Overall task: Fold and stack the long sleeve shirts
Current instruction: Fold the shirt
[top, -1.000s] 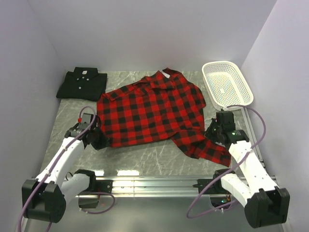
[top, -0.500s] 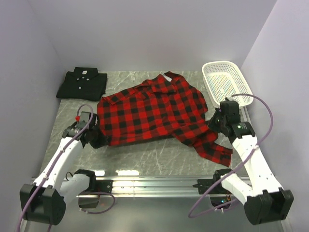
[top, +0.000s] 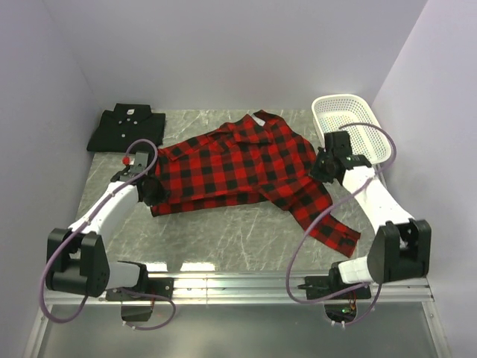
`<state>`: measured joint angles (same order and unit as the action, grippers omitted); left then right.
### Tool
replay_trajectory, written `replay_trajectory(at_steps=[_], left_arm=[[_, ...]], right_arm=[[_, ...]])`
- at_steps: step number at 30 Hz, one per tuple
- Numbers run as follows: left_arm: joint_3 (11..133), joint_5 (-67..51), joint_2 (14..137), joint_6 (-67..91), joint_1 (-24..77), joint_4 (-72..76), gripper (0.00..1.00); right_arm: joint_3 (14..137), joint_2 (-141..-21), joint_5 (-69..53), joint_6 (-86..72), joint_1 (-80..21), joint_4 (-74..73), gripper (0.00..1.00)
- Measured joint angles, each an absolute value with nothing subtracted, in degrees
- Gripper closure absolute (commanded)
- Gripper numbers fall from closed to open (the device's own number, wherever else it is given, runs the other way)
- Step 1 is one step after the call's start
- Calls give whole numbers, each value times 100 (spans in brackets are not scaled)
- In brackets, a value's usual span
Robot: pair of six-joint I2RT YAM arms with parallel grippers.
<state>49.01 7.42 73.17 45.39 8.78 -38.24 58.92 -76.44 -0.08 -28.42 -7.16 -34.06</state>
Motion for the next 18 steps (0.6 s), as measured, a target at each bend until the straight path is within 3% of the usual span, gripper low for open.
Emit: replay_trajectory(at_steps=[18], left_arm=[[5070, 727, 8593, 4641, 532, -3002, 84]], right_arm=[[7273, -9806, -69, -2689, -790, -2952, 92]])
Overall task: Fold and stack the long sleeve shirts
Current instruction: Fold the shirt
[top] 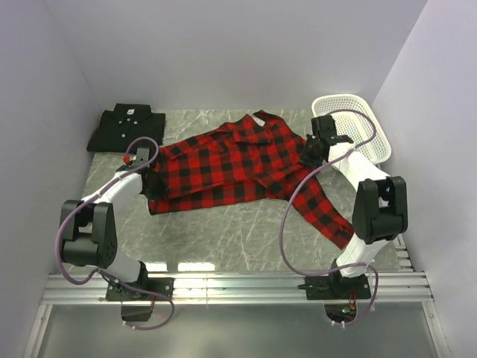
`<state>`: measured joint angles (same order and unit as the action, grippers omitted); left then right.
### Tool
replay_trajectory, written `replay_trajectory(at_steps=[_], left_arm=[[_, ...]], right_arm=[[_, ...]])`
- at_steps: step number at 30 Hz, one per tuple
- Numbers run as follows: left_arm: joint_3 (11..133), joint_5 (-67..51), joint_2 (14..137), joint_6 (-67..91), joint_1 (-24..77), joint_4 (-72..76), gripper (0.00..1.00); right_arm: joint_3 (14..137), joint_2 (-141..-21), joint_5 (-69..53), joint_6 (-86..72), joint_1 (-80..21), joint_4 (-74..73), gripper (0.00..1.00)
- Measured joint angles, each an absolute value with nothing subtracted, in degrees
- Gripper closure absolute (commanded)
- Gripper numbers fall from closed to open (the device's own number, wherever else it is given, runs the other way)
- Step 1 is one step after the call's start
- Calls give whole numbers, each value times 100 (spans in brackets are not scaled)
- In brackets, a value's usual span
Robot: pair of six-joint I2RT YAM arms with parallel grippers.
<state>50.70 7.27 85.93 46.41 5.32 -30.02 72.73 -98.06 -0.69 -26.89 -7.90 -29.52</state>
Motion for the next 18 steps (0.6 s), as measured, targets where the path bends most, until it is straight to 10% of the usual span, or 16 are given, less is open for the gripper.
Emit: replay_trajectory(at_steps=[6, 11, 18], left_arm=[[5157, 718, 8611, 4720, 482, -2910, 79], [5210, 733, 8685, 4772, 390, -2917, 69], [5365, 746, 8733, 4740, 263, -2963, 33]], right_arm=[[7758, -10066, -82, -2585, -799, -2902, 83], [8068, -10425, -69, -2480, -812, -2842, 44], [8112, -10355, -47, -2412, -827, -2867, 32]])
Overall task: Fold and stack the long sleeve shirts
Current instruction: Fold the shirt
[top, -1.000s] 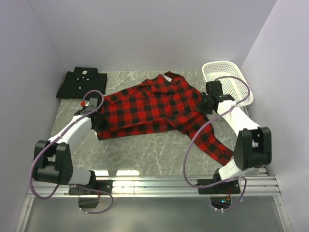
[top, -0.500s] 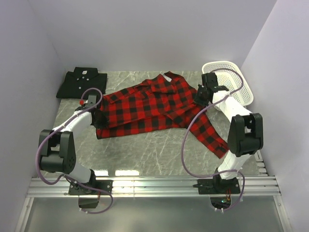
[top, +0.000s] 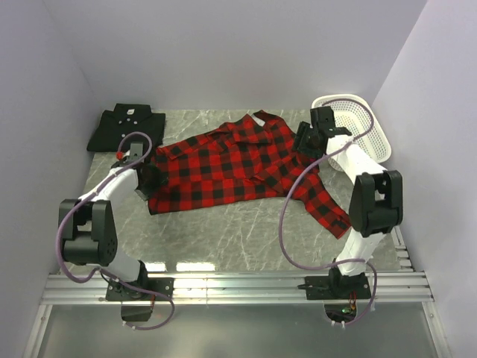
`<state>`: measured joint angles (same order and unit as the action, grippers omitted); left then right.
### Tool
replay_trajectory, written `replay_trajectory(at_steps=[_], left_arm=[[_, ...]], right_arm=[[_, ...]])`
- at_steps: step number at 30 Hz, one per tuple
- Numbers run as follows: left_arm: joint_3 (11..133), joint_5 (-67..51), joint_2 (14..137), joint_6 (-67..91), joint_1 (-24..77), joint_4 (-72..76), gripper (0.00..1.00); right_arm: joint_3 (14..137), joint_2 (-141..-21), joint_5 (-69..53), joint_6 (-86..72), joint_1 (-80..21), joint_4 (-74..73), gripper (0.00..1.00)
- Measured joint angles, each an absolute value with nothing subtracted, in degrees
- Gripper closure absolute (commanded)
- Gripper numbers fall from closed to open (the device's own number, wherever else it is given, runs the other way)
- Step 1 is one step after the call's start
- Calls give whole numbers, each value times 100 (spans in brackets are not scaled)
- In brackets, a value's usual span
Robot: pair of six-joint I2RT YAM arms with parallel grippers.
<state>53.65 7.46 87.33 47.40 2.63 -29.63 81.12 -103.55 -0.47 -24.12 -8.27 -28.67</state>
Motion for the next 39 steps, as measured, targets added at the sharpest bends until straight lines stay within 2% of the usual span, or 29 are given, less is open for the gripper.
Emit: replay_trajectory(at_steps=[2, 5, 7, 13, 18, 23, 30, 39], left_arm=[[5415, 775, 8613, 4711, 233, -3020, 19], [5452, 847, 8237, 4637, 224, -3109, 12], [5452, 884, 7885, 4615, 224, -3157, 13], [5334, 845, 7019, 4602, 513, -3013, 24], [5273, 591, 7544, 4659, 1216, -2687, 31], [5273, 338, 8372, 4886, 1535, -2314, 37], [4619, 198, 8796, 5400, 952, -1986, 37], [3826, -486, 8326, 6014, 95, -1138, 38]], right_arm=[[7999, -10101, -86, -2412, -838, -2834, 32], [7634, -9461, -178, -2416, -891, -2792, 32], [7332, -9056, -290, -2449, -972, -2672, 32], [6156, -8374, -1214, -2851, -1684, -1798, 33], [5680, -8838, -1973, -3551, -2543, -513, 34], [5745, -9929, -2718, -4158, -3100, 888, 35], [5752, -11061, -3343, -4606, -3269, 1806, 35], [5057, -11000, -3621, -4685, -2633, 2331, 36]])
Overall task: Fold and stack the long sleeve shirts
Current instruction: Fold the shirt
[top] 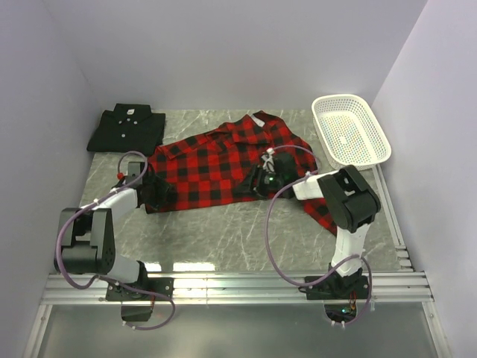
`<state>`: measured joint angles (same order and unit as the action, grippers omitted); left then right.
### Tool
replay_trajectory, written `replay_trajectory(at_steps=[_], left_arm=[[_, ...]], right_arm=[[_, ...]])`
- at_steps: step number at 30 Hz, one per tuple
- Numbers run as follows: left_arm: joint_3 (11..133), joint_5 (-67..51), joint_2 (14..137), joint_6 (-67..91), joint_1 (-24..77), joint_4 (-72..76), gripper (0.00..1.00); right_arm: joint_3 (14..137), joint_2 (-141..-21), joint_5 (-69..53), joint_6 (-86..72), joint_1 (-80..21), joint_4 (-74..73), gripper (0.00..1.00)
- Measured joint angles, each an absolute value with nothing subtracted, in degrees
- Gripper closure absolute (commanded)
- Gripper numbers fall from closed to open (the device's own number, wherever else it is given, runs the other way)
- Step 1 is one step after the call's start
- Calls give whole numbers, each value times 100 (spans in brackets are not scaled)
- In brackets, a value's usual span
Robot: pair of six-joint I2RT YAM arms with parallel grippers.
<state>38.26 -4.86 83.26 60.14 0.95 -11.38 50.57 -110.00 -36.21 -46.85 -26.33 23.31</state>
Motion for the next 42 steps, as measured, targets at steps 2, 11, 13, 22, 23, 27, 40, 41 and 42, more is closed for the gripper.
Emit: replay_trajectory(at_steps=[2, 11, 13, 22, 23, 27, 40, 41, 42], left_arm=[[3715, -642, 8263, 6108, -36, -1041, 38], [3669, -460, 7655, 5778, -357, -1887, 21], [3802, -375, 7470, 5555, -360, -2156, 17], [4840, -128, 6744, 4362, -357, -2445, 1], [4858, -119, 6681, 4241, -357, -2434, 1], [4858, -84, 6622, 3857, -309, -2440, 1], [4812, 224, 6506, 3312, 255, -2497, 1], [4812, 250, 6495, 3301, 274, -2497, 1], [4812, 274, 6484, 3295, 287, -2499, 1]], right_arm=[[4895, -10855, -3605, -4644, -2355, 2309, 36], [4742, -9483, -2637, -3809, -1809, 604, 33], [4873, -8980, -2217, -3590, -1815, -16, 30], [5142, -7210, 167, -3470, -1140, -2357, 10], [5074, -7098, 377, -3520, -930, -2550, 10], [4770, -6932, 910, -3695, -198, -3197, 13], [3922, -7271, 1066, -4132, 958, -3662, 20], [3876, -7297, 1063, -4158, 987, -3660, 20], [3813, -7332, 1059, -4198, 1017, -3656, 20]])
